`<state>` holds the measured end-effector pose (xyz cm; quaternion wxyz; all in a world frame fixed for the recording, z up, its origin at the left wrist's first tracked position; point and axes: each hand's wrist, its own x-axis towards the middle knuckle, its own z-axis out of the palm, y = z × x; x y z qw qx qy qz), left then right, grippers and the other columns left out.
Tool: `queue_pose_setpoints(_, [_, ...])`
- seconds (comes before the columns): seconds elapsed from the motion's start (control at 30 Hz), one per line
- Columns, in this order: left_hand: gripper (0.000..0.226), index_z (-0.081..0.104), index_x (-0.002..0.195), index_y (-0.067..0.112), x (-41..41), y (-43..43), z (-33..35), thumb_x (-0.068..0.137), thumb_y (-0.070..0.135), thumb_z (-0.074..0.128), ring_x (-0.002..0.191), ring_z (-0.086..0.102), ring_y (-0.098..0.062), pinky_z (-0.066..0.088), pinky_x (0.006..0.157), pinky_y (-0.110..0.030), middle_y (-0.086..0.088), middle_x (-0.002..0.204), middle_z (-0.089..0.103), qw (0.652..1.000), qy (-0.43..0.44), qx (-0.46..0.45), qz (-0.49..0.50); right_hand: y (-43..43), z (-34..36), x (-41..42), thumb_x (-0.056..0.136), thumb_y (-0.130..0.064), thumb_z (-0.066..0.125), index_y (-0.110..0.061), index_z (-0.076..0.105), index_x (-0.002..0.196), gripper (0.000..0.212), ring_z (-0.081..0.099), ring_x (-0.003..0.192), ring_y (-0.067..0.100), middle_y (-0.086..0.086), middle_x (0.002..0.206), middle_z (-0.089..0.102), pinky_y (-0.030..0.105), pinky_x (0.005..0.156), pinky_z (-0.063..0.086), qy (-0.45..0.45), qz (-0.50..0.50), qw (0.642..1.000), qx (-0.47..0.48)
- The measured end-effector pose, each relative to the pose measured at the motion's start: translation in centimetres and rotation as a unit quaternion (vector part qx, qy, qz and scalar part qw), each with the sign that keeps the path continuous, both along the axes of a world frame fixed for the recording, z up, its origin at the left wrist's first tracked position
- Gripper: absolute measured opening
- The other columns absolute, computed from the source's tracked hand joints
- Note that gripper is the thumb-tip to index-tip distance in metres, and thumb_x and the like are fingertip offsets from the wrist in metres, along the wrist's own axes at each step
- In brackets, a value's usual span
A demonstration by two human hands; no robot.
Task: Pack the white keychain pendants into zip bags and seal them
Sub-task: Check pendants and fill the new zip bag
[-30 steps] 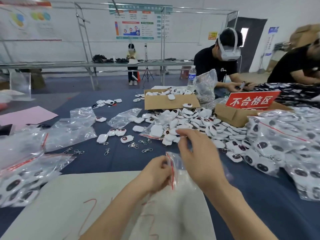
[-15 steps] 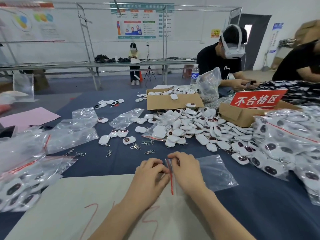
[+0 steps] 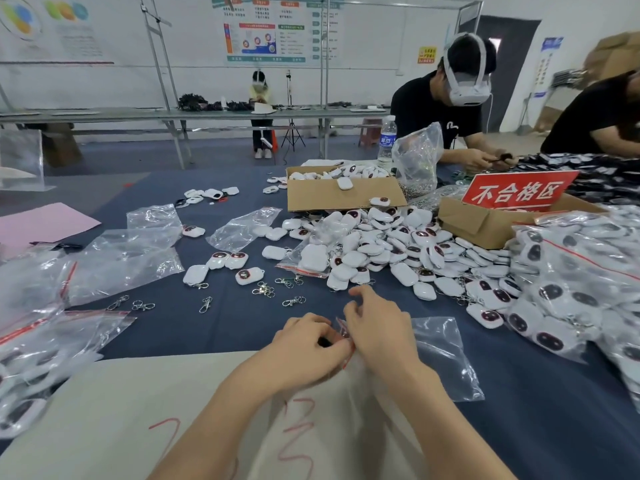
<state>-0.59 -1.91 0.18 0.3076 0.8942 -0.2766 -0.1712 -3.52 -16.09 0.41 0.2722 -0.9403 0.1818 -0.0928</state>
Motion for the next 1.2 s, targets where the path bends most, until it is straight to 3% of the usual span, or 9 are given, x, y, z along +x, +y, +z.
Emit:
queue_pose_setpoints(0.27, [0.075, 0.052, 0.111, 0.04, -0.2, 0.6, -1.5, 0.055, 0.09, 0.043, 0.123, 0.029, 0.004, 0.026, 0.103, -0.02, 0.03, 0.126, 0.042, 0.998, -0.043, 0.034, -0.03, -1.1, 1.0, 2.6, 0.103, -0.03, 0.037, -0.016, 0.051, 0.085, 0.026, 0.049, 0.079, 0.034, 0.011, 0.091, 0.06, 0.037, 0.071, 0.04, -0.001, -0.046, 0.999, -0.019])
queue_pose_setpoints(0.43, [0.036, 0.068, 0.1, 0.036, 0.9, 2.1, -1.0, 0.086, 0.064, 0.049, 0.103, 0.059, 0.0, 0.047, 0.095, -0.029, 0.023, 0.103, 0.067, 0.996, -0.028, -0.077, -0.023, -1.6, 0.0, 3.7, 0.099, -0.031, 0.037, -0.018, 0.053, 0.083, 0.026, 0.052, 0.081, 0.035, 0.005, 0.084, 0.06, 0.037, 0.07, 0.043, -0.016, -0.06, 0.998, 0.034])
queue_pose_setpoints(0.57, [0.02, 0.072, 0.089, 0.035, 4.3, 2.6, 0.1, 0.101, 0.034, 0.056, 0.085, 0.067, -0.003, 0.053, 0.086, -0.029, 0.02, 0.088, 0.073, 0.984, -0.053, -0.134, 0.103, -2.1, -0.7, 4.1, 0.094, -0.031, 0.041, -0.015, 0.056, 0.076, 0.028, 0.066, 0.078, 0.03, 0.003, 0.072, 0.068, 0.039, 0.074, 0.054, -0.055, -0.087, 0.987, 0.123])
queue_pose_setpoints(0.67, [0.017, 0.065, 0.114, 0.033, 6.9, -0.9, 0.4, 0.1, 0.036, 0.055, 0.095, 0.062, 0.0, 0.048, 0.088, -0.027, 0.015, 0.107, 0.069, 0.977, -0.136, -0.101, 0.131, -2.6, -1.0, 4.5, 0.092, -0.032, 0.043, -0.016, 0.058, 0.073, 0.029, 0.068, 0.07, 0.031, 0.002, 0.064, 0.069, 0.045, 0.073, 0.058, -0.09, -0.106, 0.97, 0.2])
queue_pose_setpoints(0.77, [0.046, 0.05, 0.141, 0.023, 8.8, -5.1, 0.1, 0.1, 0.043, 0.053, 0.124, 0.05, -0.024, 0.041, 0.105, -0.041, -0.005, 0.133, 0.054, 0.973, -0.215, 0.025, 0.077, -3.1, -1.7, 4.6, 0.095, -0.033, 0.046, -0.024, 0.064, 0.08, 0.025, 0.069, 0.07, 0.027, -0.002, 0.065, 0.071, 0.05, 0.078, 0.058, -0.116, -0.109, 0.955, 0.251])
queue_pose_setpoints(0.9, [0.046, 0.05, 0.137, 0.019, 9.3, -7.5, -0.5, 0.103, 0.05, 0.043, 0.124, 0.049, -0.03, 0.039, 0.102, -0.042, -0.009, 0.13, 0.055, 0.937, -0.301, 0.159, 0.071, -3.7, -2.2, 4.8, 0.095, -0.031, 0.046, -0.032, 0.061, 0.115, 0.025, 0.069, 0.081, 0.027, -0.004, 0.079, 0.07, 0.051, 0.082, 0.057, -0.138, -0.118, 0.942, 0.283])
queue_pose_setpoints(1.0, [0.033, 0.061, 0.103, 0.017, 8.9, -6.8, -0.5, 0.104, 0.044, 0.041, 0.102, 0.056, -0.028, 0.041, 0.085, -0.038, -0.006, 0.103, 0.063, 0.943, -0.314, 0.047, 0.1, -3.9, -2.4, 4.9, 0.096, -0.032, 0.046, -0.033, 0.054, 0.126, 0.031, 0.069, 0.089, 0.023, -0.006, 0.092, 0.069, 0.049, 0.087, 0.056, -0.143, -0.096, 0.945, 0.278])
queue_pose_setpoints(1.07, [0.038, 0.054, 0.077, 0.017, 8.4, -5.4, -0.3, 0.104, 0.042, 0.043, 0.08, 0.054, -0.025, 0.04, 0.069, -0.033, -0.001, 0.077, 0.059, 0.963, -0.211, -0.101, 0.135, -3.9, -2.2, 5.0, 0.097, -0.033, 0.048, -0.034, 0.053, 0.13, 0.033, 0.068, 0.095, 0.017, -0.011, 0.103, 0.066, 0.042, 0.09, 0.054, -0.164, -0.065, 0.94, 0.294])
queue_pose_setpoints(1.2, [0.045, 0.055, 0.078, 0.009, 6.8, -2.6, 0.1, 0.105, 0.043, 0.045, 0.067, 0.05, -0.018, 0.042, 0.068, -0.036, -0.003, 0.069, 0.057, 0.953, -0.067, -0.26, 0.139, -3.3, -1.9, 5.1, 0.099, -0.043, 0.055, -0.052, 0.055, 0.125, 0.027, 0.059, 0.094, -0.007, -0.021, 0.117, 0.058, 0.014, 0.082, 0.048, -0.19, 0.076, 0.924, 0.322])
